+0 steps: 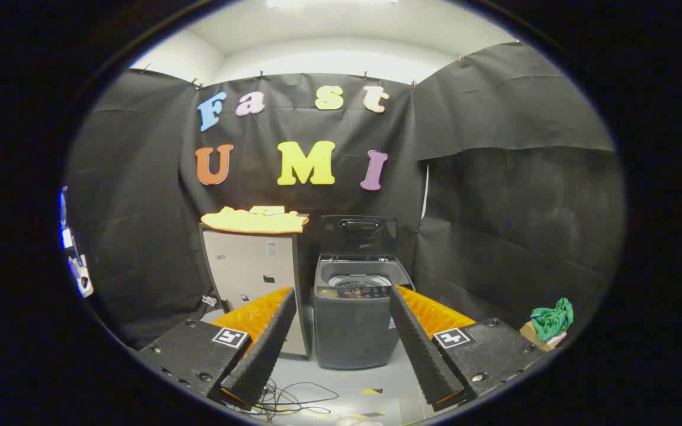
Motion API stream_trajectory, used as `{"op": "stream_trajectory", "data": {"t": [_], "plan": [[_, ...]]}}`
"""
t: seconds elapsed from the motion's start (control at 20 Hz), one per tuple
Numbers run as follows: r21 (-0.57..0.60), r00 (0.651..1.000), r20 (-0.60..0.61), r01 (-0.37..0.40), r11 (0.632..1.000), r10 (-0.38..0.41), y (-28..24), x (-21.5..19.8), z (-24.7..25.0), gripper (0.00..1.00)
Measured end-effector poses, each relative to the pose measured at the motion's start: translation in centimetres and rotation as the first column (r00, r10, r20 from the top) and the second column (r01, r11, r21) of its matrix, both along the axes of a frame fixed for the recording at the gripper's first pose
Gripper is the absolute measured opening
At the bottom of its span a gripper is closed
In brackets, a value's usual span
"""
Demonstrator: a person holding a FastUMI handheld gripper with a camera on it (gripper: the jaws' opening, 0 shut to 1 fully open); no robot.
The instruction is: Put the clothes into the washing machine and then close the washing machine lid.
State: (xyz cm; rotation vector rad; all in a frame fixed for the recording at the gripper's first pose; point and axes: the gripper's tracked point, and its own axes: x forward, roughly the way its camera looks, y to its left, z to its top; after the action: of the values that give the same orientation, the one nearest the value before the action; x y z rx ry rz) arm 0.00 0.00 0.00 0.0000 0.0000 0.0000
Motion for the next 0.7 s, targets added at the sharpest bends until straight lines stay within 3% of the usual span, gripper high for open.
{"op": "stream_trajectory", "data": {"t": [0.7], "plan": [[-0.02, 1.0, 0.008, -0.01, 1.0, 0.01, 0.86, 0.59, 0.12, 0.99]]}}
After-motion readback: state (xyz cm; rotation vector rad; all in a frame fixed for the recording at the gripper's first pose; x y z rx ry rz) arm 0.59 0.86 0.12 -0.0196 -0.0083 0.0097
